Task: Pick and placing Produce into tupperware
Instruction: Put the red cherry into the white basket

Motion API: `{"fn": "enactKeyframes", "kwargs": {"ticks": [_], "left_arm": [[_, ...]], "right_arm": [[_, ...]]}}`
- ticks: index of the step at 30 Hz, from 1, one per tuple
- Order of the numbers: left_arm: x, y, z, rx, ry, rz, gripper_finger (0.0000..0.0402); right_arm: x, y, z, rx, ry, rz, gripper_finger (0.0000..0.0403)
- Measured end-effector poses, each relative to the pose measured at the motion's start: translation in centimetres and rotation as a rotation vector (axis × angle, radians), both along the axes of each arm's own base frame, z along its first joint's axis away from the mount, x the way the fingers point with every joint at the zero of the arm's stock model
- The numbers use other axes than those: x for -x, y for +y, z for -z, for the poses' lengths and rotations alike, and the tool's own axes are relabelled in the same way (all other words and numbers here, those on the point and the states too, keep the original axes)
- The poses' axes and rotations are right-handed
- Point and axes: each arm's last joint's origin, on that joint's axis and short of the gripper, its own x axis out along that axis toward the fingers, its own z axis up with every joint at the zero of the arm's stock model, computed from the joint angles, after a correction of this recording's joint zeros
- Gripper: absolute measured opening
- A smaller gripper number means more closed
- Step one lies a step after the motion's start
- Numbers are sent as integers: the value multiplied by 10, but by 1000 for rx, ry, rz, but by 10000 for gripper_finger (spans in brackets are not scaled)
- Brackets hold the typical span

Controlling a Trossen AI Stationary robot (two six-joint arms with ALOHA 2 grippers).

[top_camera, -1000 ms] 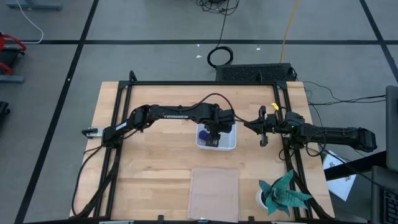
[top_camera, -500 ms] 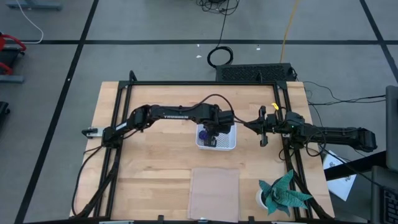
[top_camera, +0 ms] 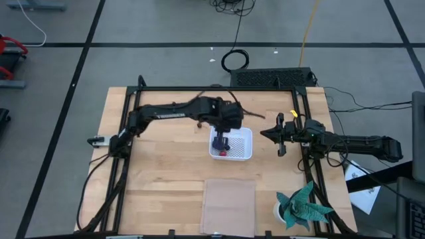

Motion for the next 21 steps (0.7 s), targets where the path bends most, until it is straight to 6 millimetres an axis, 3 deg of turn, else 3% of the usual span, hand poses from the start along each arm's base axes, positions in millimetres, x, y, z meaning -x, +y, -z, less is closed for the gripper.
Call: {"fn": "enactKeyframes", "kwargs": {"ticks": [9,18,21], "left_arm": [[27,14,-44,-66,-82,-64,1],[85,13,-116,-146,-238,-184,0],[102,10,-129,-152,-275,-211,0]], "right_arm": [[0,0,0,0,0,0,0],[0,0,1,-1,6,-1,0],[0,0,1,-2,7,-1,0]]}}
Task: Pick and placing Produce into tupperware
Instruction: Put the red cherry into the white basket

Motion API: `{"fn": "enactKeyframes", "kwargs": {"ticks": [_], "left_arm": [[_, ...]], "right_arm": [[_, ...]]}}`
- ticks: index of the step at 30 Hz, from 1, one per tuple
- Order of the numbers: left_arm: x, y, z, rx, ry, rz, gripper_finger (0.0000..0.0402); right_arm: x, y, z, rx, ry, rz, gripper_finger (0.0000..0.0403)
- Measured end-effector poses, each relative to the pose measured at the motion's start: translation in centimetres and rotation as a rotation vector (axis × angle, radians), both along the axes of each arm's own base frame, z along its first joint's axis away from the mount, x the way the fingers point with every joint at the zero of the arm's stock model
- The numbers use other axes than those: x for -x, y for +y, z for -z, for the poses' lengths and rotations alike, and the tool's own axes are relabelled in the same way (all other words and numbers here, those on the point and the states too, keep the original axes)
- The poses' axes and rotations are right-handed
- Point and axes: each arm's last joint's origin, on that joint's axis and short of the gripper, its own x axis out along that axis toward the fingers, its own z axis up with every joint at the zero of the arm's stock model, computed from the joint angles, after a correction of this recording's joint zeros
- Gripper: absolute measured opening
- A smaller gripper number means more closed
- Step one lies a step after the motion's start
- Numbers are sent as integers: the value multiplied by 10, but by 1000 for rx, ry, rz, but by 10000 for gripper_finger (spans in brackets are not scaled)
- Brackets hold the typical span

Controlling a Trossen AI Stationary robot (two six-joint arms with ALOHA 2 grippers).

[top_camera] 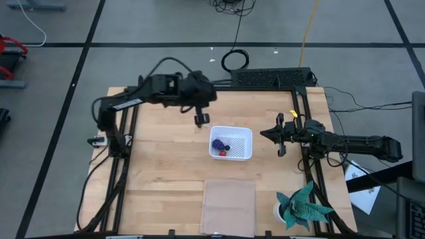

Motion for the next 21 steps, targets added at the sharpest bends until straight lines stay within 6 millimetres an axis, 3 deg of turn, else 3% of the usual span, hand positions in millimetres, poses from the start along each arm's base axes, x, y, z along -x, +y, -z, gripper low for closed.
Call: {"fn": "enactKeyframes", "kwargs": {"ticks": [4,13,16,21], "left_arm": [[15,-2,1,-2,-32,-13,0],[40,1,30,63,-110,32,0],[51,4,28,94,-203,71,0],[64,11,35,155,-212,78,0]], "right_arm": [[0,0,0,0,2,0,0],[0,0,-1,1,-5,1,0],[0,0,-1,2,-8,1,0],[0,0,-1,2,-9,1,0]]}}
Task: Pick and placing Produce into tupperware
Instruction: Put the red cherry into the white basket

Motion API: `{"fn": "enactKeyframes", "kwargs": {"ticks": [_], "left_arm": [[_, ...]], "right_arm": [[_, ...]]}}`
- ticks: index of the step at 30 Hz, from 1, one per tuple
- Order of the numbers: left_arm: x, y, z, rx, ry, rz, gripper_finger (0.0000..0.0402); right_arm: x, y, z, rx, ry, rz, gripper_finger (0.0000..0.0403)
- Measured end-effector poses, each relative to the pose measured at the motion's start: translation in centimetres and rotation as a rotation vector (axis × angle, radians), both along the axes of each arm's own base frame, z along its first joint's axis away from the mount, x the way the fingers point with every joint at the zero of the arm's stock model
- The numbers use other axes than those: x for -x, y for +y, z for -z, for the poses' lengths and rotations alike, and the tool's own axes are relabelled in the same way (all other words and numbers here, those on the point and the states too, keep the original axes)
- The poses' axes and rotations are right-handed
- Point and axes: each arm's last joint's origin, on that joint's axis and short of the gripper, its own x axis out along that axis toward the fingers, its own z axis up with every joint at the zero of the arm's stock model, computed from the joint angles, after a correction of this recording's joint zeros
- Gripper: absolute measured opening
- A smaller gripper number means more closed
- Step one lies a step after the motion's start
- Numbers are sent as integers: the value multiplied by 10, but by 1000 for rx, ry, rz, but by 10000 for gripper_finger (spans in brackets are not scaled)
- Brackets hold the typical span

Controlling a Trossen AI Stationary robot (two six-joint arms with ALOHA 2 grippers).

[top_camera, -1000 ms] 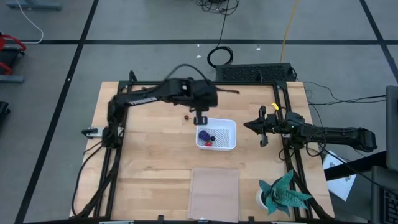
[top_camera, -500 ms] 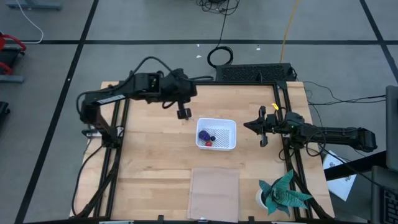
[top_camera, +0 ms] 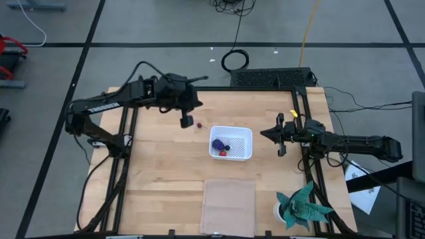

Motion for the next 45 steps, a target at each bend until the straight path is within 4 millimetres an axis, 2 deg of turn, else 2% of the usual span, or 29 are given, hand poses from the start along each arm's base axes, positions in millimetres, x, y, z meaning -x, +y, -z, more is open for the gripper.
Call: {"fn": "enactKeyframes", "kwargs": {"ticks": [5,7,10,13,18,31,36,42,45], "left_arm": [[16,-3,8,5,-14,32,0],[23,-6,7,-2,-90,73,0],[43,-13,11,-8,-128,116,0],[65,-18,12,-27,-156,76,0],[100,-27,18,-34,-259,88,0],[127,-37,107,-13,-464,228,0],[140,-42,123,41,-659,297,0],[155,-44,153,26,-637,255,0],[164,-46,160,-12,-669,253,0]], "right_arm": [[0,0,0,0,1,0,0],[0,0,0,-6,1,-2,0],[0,0,-2,-13,-18,-4,0],[1,1,-4,-25,-37,-16,0],[3,4,-7,-19,-70,-114,0],[8,5,-12,-44,-116,-121,0],[9,6,-12,-55,-119,-127,0],[10,7,-14,-53,-127,-180,0],[10,7,-14,-52,-129,-180,0]]}}
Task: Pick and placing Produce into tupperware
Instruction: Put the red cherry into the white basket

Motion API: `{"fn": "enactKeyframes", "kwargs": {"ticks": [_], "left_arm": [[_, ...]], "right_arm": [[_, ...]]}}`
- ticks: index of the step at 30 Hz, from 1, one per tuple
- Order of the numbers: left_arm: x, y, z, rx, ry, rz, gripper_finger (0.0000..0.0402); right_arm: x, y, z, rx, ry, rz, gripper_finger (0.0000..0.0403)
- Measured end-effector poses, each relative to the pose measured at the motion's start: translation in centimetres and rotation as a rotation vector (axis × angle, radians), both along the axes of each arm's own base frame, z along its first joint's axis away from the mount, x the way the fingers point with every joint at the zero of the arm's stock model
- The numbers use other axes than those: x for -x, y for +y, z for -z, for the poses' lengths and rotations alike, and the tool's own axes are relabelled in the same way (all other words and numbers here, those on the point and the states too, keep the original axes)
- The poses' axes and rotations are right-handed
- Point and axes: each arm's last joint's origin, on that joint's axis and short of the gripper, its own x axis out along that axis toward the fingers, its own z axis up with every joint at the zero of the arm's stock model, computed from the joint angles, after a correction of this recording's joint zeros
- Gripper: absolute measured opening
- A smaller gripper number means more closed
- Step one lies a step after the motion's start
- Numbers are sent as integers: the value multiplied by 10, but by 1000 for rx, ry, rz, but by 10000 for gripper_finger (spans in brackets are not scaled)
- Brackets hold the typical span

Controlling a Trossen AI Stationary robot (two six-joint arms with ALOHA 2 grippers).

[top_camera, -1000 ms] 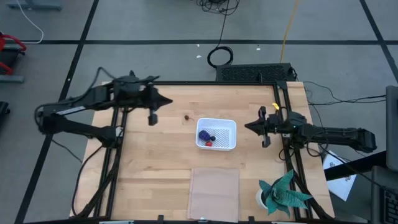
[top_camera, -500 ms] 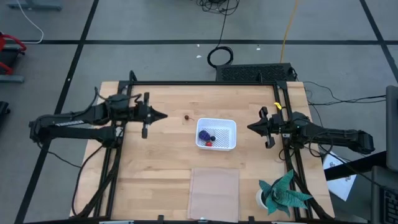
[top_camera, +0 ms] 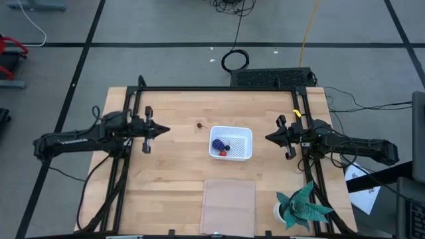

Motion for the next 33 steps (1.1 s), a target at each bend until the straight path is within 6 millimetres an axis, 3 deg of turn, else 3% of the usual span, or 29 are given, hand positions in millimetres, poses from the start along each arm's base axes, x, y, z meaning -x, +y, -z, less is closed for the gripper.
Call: {"fn": "enactKeyframes", "kwargs": {"ticks": [7,17,33], "left_arm": [[12,-2,10,31,-59,-34,0],[12,-2,23,71,49,-32,0],[12,-2,26,77,80,-40,11]], "right_arm": [[0,0,1,0,14,4,0],[-1,0,7,38,61,16,0],[-1,0,6,46,58,18,0]]}}
